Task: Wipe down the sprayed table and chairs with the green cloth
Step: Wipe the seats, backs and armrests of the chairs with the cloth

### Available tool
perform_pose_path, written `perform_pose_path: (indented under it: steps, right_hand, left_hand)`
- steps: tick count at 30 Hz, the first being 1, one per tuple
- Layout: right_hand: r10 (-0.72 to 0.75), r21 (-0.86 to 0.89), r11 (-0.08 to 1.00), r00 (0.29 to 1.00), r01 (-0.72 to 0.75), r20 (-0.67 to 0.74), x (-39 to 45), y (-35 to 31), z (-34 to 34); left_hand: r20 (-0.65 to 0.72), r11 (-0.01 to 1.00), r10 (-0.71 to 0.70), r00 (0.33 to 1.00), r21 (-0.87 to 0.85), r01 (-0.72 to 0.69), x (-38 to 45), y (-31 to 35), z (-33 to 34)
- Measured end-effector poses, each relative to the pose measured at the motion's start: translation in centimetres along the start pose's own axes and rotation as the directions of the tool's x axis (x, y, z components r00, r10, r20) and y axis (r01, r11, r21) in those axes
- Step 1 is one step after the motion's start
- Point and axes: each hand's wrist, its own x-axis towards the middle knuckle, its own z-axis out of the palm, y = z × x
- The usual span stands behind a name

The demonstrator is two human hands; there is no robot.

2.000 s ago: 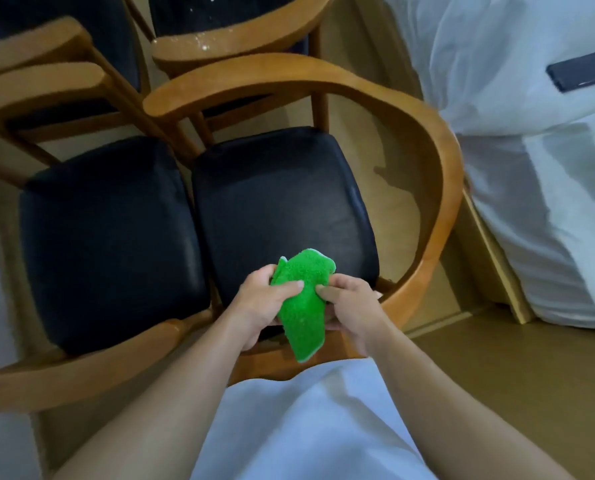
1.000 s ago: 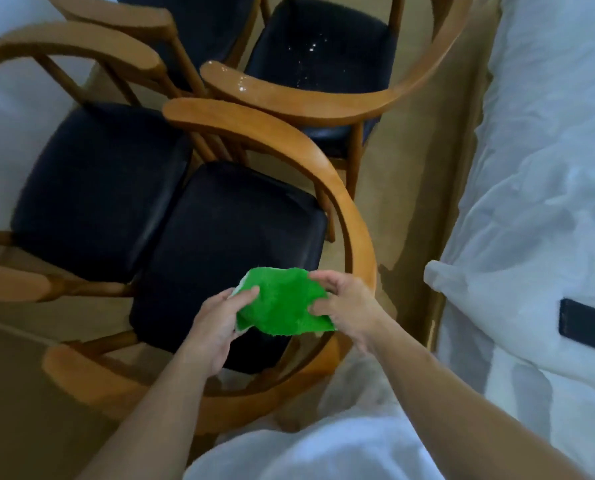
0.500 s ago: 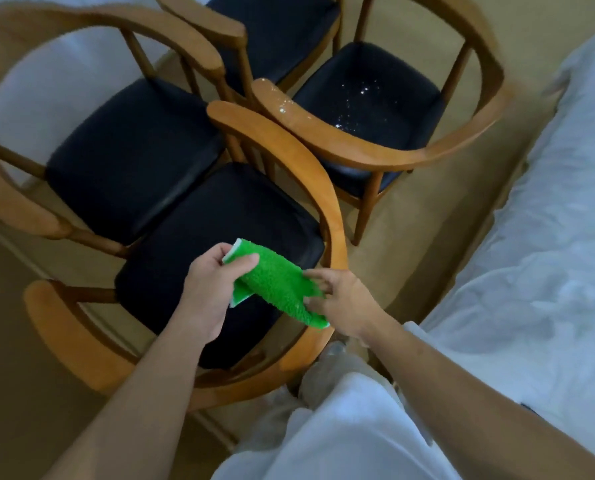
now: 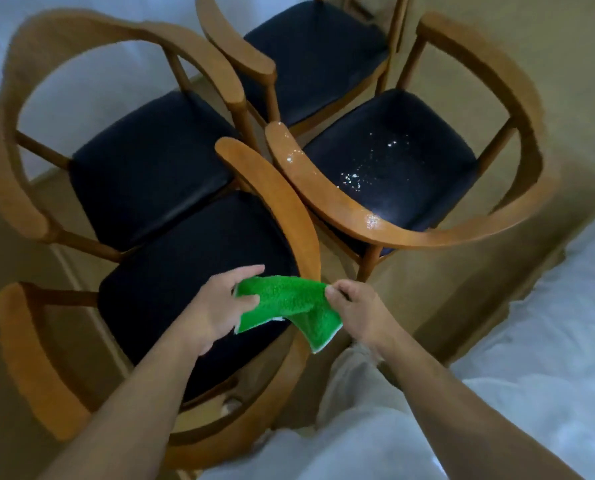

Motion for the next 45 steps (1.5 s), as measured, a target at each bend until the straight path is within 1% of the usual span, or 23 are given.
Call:
perform_pose_path:
  steps: [2,3,5,8,12,18,20,23,25,28,29,30,31,32,33,34,35,36,37,38,40,43,45]
  right_hand:
    - [-0.029,-0.057,0.998,0.999,0.028,-0.019,1.3,0.0,-2.5]
    - [-0.041,-0.075,0.996,0.999,0.04,-0.019,2.2,0.0,-3.9]
    - [-0.055,-0.128,0.99,0.998,0.051,-0.024,4.0,0.2,-6.1]
    - [-0.043,-0.124,0.992,0.998,0.038,-0.04,7.2,0.0,-8.5]
    - [0.051,-0.078,0.995,0.998,-0.054,-0.039,12.0,-0.8,-10.6]
    - [0.04,-0.159,0.984,0.978,-0.074,-0.207,19.0,-2.8,-11.7]
    - [0.024,-0.234,0.969,0.968,-0.084,-0.25,21.6,-3.4,-11.5]
    - [-0.157,-0.454,0.891,0.938,0.0,-0.308,23.8,-4.1,-9.8]
    - [-0.26,-0.583,0.809,0.933,0.07,-0.25,23.6,-4.1,-7.5]
    - [-0.237,-0.675,0.733,0.961,0.08,-0.143,21.8,-3.2,-3.5]
    - [-0.201,-0.69,0.722,0.97,0.053,-0.135,21.5,-2.9,-2.4]
    - [-0.169,-0.707,0.707,0.977,0.026,-0.133,21.5,-2.8,-1.6]
    - [-0.146,-0.717,0.697,0.98,0.006,-0.133,21.9,-2.8,-1.0]
    - [-0.143,-0.726,0.687,0.98,-0.002,-0.138,22.5,-2.9,-0.7]
    - [-0.153,-0.736,0.677,0.979,0.003,-0.137,23.4,-3.1,-0.5]
    - [-0.18,-0.749,0.662,0.975,0.023,-0.129,24.3,-3.3,-0.4]
    - [-0.213,-0.761,0.647,0.97,0.052,-0.114,25.3,-3.5,-0.3]
    - [-0.241,-0.767,0.637,0.965,0.079,-0.101,26.3,-4.0,-0.1]
    - [-0.267,-0.769,0.632,0.959,0.103,-0.091,27.3,-4.7,0.0]
    - [-0.284,-0.767,0.629,0.956,0.125,-0.077,28.3,-5.5,0.1]
    - [-0.316,-0.768,0.616,0.948,0.176,-0.035,30.1,-7.0,0.3]
    - [-0.368,-0.769,0.597,0.93,0.228,-0.01,33.7,-9.8,0.5]
    - [-0.397,-0.77,0.592,0.918,0.237,-0.022,36.7,-12.0,0.6]
  left_hand:
    - [0.023,0.969,-0.025,0.999,0.247,0.018,1.0,1.2,1.7]
    - [0.004,0.945,-0.022,1.0,0.326,0.019,1.7,1.8,2.6]
    - [-0.101,0.921,0.018,0.995,0.388,0.023,2.9,3.1,4.2]
    - [-0.186,0.939,0.054,0.981,0.342,0.013,5.1,4.2,5.8]
    - [-0.207,0.96,-0.012,0.978,0.271,0.069,8.9,5.0,6.7]
    - [-0.275,0.978,-0.038,0.961,0.189,0.093,15.6,6.6,6.1]
    - [-0.303,0.98,-0.045,0.952,0.172,0.101,18.7,6.8,5.0]
    - [-0.352,0.961,-0.026,0.936,0.248,0.12,21.9,6.6,4.0]
    - [-0.388,0.947,0.014,0.921,0.302,0.113,22.6,6.2,4.1]
    - [-0.425,0.948,0.047,0.904,0.305,0.094,22.3,5.4,4.7]
    - [-0.459,0.955,0.069,0.886,0.287,0.075,22.2,5.3,4.8]
    - [-0.523,0.963,0.096,0.847,0.266,0.054,22.2,5.2,4.8]
    - [-0.604,0.973,0.098,0.791,0.227,0.052,22.4,5.3,4.7]
    - [-0.688,0.986,0.051,0.724,0.15,0.073,22.9,5.3,4.6]
    - [-0.749,0.994,-0.06,0.66,0.016,0.109,23.6,5.3,4.2]
    - [-0.763,0.974,-0.229,0.605,-0.175,0.147,24.6,5.6,3.9]
    - [-0.718,0.904,-0.418,0.556,-0.393,0.172,25.6,6.0,3.5]
    - [-0.636,0.795,-0.577,0.512,-0.581,0.175,26.8,6.3,3.3]
    - [-0.564,0.703,-0.673,0.478,-0.69,0.175,27.9,6.5,3.3]
    - [-0.539,0.665,-0.715,0.445,-0.721,0.193,28.7,6.8,3.3]
    - [-0.567,0.676,-0.723,0.395,-0.698,0.235,29.3,7.0,3.4]
    - [-0.571,0.679,-0.717,0.399,-0.703,0.212,29.2,6.6,3.7]
    - [-0.612,0.712,-0.693,0.381,-0.663,0.231,29.4,6.4,3.9]
